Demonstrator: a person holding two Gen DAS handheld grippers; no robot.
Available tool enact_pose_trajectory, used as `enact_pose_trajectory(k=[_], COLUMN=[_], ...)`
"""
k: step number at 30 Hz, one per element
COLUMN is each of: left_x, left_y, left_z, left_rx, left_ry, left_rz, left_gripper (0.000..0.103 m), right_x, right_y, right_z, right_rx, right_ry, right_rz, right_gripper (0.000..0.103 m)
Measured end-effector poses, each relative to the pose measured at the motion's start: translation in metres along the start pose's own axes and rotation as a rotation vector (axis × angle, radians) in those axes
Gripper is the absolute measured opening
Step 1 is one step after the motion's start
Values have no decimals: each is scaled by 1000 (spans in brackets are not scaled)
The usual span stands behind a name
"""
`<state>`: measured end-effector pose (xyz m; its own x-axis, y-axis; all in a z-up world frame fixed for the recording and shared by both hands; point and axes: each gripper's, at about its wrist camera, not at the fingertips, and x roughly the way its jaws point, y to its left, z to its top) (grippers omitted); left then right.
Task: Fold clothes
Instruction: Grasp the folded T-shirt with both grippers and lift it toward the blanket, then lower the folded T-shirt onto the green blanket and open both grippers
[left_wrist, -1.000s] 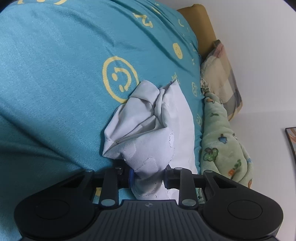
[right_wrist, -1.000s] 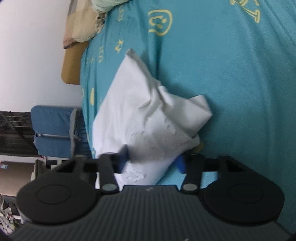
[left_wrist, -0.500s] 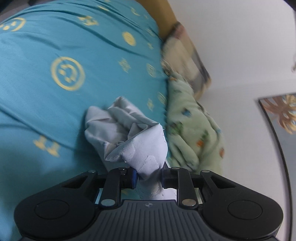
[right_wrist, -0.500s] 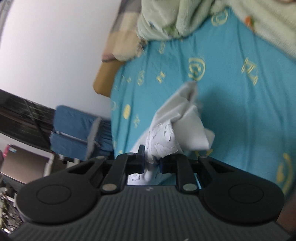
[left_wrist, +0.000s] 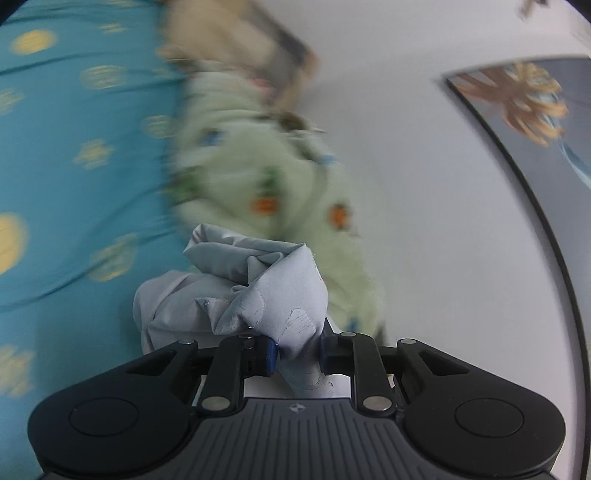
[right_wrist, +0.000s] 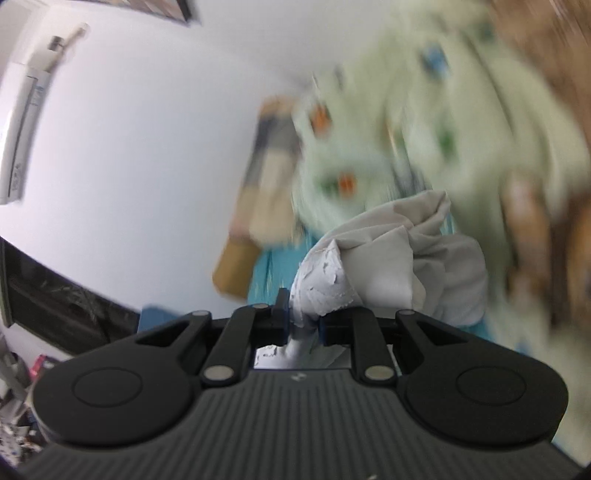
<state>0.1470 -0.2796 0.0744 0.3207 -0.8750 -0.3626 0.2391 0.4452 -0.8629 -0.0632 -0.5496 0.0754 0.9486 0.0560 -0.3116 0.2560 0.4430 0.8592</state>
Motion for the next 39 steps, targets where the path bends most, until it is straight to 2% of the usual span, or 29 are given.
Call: enact_pose_trajectory(k=[3, 7, 9, 11, 14, 16, 19, 22, 23, 24, 25, 26, 27, 29, 31, 35, 39], left_x=[65, 150, 186, 218, 254, 262, 264, 252, 246, 241, 232, 223, 214, 188, 159, 98, 37], left_y=[-66, -137, -140, -130, -89, -65, -40, -45, -49, -54, -60, -67, -73, -93, -117, -159, -186], left_z=[29, 53, 43, 26, -11, -33, -54, -62, -62, -62, -64, -66, -69, -71, -77, -90, -107], left_rx=[117, 289, 349, 397, 456, 510, 557, 624, 654, 683, 710, 737, 764, 845, 901, 944, 959], left_ry=[-26, -73, -68, -48, 27, 65, 88, 83, 83, 84, 85, 85, 86, 32, -10, -81, -127], left_rz=[-84, -178, -166, -136, -57, -20, 8, 44, 65, 86, 94, 100, 106, 111, 122, 119, 91], left_gripper=[22, 22, 22, 22, 22, 22, 26, 31, 37, 43, 54, 65, 70, 89, 97, 103, 103], right_x=[2, -1, 2, 13, 21, 27, 34, 31, 30, 28, 25, 20, 14, -1, -24, -67, -111], right_y=[25, 52, 48, 23, -33, -66, -114, -120, -116, -110, -103, -95, -85, -64, -44, 2, 45], right_z=[78, 147, 162, 164, 145, 127, 98, 89, 92, 93, 95, 95, 93, 87, 82, 62, 30], right_rx=[-93, -313, -399, -425, -401, -357, -285, -255, -238, -235, -239, -252, -274, -325, -367, -454, -536], right_ry=[-114, -295, -363, -383, -342, -307, -254, -243, -233, -219, -204, -198, -204, -229, -255, -296, -332], right_rz=[25, -8, -48, -120, -232, -269, -310, -318, -333, -351, -367, -368, -360, -370, -375, -387, -391], right_gripper=[18, 18, 18, 18, 18, 18, 19, 25, 29, 43, 66, 77, 88, 87, 86, 86, 86])
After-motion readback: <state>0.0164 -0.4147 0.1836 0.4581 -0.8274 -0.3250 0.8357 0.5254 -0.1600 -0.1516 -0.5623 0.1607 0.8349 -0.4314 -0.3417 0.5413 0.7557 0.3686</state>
